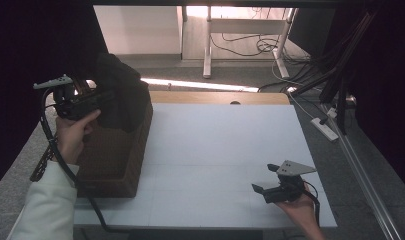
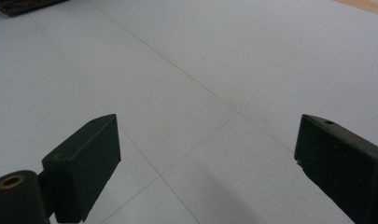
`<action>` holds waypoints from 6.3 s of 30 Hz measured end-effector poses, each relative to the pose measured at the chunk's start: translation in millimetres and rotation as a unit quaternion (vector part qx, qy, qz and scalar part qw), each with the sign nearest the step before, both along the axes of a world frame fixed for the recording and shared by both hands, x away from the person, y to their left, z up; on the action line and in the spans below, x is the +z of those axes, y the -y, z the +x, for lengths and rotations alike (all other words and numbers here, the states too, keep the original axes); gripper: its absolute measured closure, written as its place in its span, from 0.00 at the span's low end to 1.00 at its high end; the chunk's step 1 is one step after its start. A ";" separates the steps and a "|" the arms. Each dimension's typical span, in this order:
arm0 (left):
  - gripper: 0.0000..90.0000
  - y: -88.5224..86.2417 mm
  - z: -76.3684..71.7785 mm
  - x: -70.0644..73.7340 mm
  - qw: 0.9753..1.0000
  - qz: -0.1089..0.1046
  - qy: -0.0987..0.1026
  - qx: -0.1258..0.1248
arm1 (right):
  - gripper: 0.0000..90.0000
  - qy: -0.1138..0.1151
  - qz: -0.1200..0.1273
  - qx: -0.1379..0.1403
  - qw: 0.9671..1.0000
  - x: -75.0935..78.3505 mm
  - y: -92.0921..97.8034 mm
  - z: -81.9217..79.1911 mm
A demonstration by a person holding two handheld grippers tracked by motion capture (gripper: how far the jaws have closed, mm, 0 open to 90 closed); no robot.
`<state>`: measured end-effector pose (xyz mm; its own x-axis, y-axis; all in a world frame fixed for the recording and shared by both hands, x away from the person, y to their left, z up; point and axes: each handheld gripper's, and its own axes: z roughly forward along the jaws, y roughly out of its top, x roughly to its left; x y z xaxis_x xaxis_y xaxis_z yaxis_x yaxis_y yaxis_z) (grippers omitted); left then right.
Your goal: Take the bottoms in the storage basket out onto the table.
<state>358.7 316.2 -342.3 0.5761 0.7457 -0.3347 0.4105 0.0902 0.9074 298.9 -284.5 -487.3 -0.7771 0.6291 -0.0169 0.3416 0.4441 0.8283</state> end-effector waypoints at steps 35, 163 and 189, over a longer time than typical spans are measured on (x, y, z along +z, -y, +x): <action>0.86 47.2 -0.8 -4.3 0.998 -0.004 0.002 -0.057 | 0.08 0.001 0.000 0.001 1.000 0.5 0.5 -0.3; 0.85 239.6 31.0 -125.7 0.961 0.152 -0.119 -0.199 | 0.08 0.000 -0.003 -0.002 1.000 0.7 2.4 -2.2; 0.84 272.7 55.6 -165.0 0.944 0.189 -0.166 -0.213 | 0.08 -0.002 -0.004 -0.003 1.000 0.2 2.8 -2.0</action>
<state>414.3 43.5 -507.3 0.7613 0.5718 -0.3057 0.6034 -0.4522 0.6568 296.9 -287.3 -487.1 -0.7737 0.6333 -0.0187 0.3474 0.4487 0.8234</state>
